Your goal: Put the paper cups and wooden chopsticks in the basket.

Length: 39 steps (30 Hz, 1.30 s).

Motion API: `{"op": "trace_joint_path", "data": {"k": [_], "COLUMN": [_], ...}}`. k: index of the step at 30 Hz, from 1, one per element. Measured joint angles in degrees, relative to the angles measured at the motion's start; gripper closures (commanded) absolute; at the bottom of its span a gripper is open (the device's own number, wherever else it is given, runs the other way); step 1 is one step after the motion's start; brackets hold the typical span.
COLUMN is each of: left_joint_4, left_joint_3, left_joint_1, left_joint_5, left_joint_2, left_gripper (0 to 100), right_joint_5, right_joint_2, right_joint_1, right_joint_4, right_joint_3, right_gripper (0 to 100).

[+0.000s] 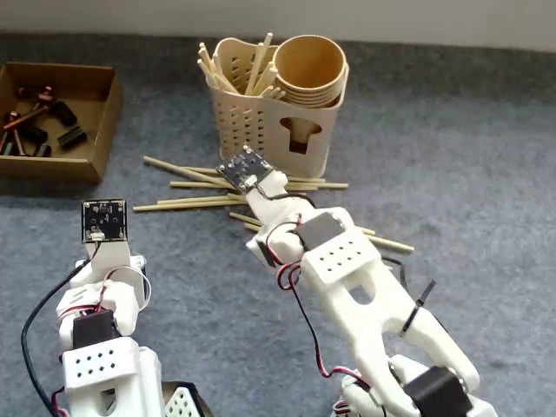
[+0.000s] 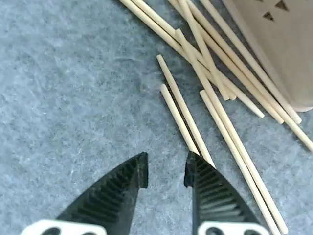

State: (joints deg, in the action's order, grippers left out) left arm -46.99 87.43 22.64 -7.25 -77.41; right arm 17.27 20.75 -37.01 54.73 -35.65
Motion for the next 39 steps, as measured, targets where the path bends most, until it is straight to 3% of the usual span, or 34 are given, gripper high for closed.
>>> {"op": "trace_joint_path", "data": {"k": [11, 39], "left_joint_4": [0.0, 0.0], "left_joint_3": [0.0, 0.0], "left_joint_1": [0.0, 0.0], "left_joint_5": [0.0, 0.0], "left_joint_2": [0.0, 0.0], "left_gripper": [90, 90], "right_joint_5": [0.09, 5.01], "right_joint_2": [-18.99, -27.34], "right_joint_1": [-0.97, -1.32], "right_joint_4": [0.0, -5.71], "right_joint_3": [12.75, 13.89], "right_gripper": [86.5, 86.5]}}
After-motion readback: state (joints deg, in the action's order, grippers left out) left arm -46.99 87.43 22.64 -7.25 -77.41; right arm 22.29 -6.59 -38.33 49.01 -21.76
